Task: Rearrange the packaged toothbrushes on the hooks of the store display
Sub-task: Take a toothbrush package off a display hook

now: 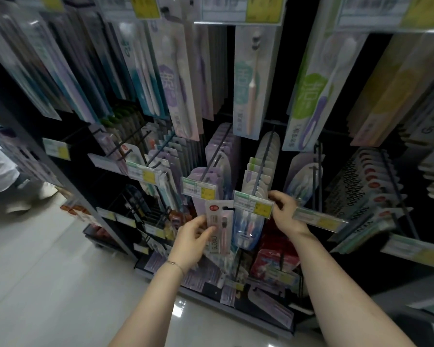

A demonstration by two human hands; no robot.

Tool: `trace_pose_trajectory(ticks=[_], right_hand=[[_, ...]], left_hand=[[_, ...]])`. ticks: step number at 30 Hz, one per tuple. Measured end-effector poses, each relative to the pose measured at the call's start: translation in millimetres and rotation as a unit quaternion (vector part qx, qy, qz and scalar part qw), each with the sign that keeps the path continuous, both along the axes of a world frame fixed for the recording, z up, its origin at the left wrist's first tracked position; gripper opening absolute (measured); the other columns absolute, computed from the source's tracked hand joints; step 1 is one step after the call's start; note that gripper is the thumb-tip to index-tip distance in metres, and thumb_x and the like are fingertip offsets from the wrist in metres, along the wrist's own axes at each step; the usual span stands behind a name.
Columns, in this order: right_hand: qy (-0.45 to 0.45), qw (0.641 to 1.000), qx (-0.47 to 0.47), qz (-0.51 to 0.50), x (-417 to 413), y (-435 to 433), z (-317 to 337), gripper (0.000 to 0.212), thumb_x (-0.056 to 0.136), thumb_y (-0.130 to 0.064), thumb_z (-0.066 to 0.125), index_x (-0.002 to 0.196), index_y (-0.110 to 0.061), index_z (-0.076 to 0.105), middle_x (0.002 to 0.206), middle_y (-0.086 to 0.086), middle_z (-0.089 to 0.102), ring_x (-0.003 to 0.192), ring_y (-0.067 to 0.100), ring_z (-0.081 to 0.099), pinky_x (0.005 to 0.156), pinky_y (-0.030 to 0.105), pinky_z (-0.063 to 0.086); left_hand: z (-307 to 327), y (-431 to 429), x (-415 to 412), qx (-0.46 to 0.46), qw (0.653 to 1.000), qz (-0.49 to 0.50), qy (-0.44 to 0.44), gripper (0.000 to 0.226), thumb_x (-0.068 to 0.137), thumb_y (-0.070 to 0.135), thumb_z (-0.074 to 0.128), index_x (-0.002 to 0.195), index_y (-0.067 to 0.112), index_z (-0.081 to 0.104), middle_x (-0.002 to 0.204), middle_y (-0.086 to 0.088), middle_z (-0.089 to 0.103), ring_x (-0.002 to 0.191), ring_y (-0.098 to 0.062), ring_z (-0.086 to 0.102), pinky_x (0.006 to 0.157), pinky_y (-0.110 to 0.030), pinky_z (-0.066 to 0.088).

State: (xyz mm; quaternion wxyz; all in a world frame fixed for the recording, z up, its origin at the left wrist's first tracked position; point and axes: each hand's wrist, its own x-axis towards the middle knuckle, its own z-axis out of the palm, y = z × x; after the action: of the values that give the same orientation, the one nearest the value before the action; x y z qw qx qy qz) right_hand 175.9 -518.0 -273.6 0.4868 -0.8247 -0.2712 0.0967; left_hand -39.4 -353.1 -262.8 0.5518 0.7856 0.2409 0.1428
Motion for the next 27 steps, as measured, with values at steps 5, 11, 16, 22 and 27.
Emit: trace_pose_trajectory(ticks=[5,11,16,22,27], right_hand=[[-0.022,1.0,0.007,-0.002,3.8,1.9,-3.8,0.016,0.089,-0.018,0.059,0.097,-0.028,0.069,0.096,0.003,0.07,0.093,0.02,0.066,0.083,0.041,0.055],[-0.043,0.999,-0.002,0.019,0.3,-5.3,0.0,0.011,0.1,-0.019,0.051,0.095,-0.027,0.057,0.089,-0.003,0.066,0.084,0.015,0.064,0.074,0.036,0.052],[-0.063,0.998,0.005,0.017,-0.7,-5.3,8.7,0.011,0.099,-0.03,0.044,0.096,-0.026,0.054,0.086,-0.002,0.064,0.083,0.017,0.063,0.075,0.041,0.052],[-0.093,0.996,0.007,0.001,-2.2,-7.2,13.2,0.01,0.101,-0.015,0.05,0.098,-0.015,0.059,0.086,0.001,0.064,0.08,0.018,0.06,0.071,0.032,0.047],[-0.097,0.995,-0.005,-0.008,-3.5,-11.2,16.5,0.013,0.101,-0.018,0.05,0.103,-0.014,0.062,0.09,0.003,0.066,0.083,0.017,0.061,0.072,0.029,0.047]], left_hand=[[0.7,-2.2,-0.6,-0.003,1.0,-0.002,-0.005,0.028,0.097,0.013,0.061,0.108,0.037,0.069,0.099,0.014,0.074,0.089,-0.012,0.07,0.084,-0.039,0.06],[0.4,-5.6,-0.2,-0.003,1.0,-0.004,-0.005,0.024,0.097,0.013,0.062,0.112,0.03,0.07,0.1,0.01,0.075,0.092,-0.015,0.07,0.086,-0.042,0.06],[-2.1,-8.4,-0.9,0.006,1.0,-0.015,0.004,0.024,0.097,0.015,0.061,0.115,0.029,0.07,0.1,0.009,0.075,0.09,-0.017,0.07,0.084,-0.041,0.06],[0.8,-13.7,1.5,0.029,0.999,-0.023,0.016,0.02,0.097,0.017,0.062,0.106,0.033,0.069,0.096,0.007,0.075,0.08,-0.015,0.069,0.079,-0.035,0.06],[0.0,-16.9,0.3,0.037,0.999,-0.028,0.023,0.018,0.098,0.016,0.061,0.107,0.028,0.07,0.097,0.008,0.074,0.081,-0.016,0.069,0.077,-0.029,0.059]])
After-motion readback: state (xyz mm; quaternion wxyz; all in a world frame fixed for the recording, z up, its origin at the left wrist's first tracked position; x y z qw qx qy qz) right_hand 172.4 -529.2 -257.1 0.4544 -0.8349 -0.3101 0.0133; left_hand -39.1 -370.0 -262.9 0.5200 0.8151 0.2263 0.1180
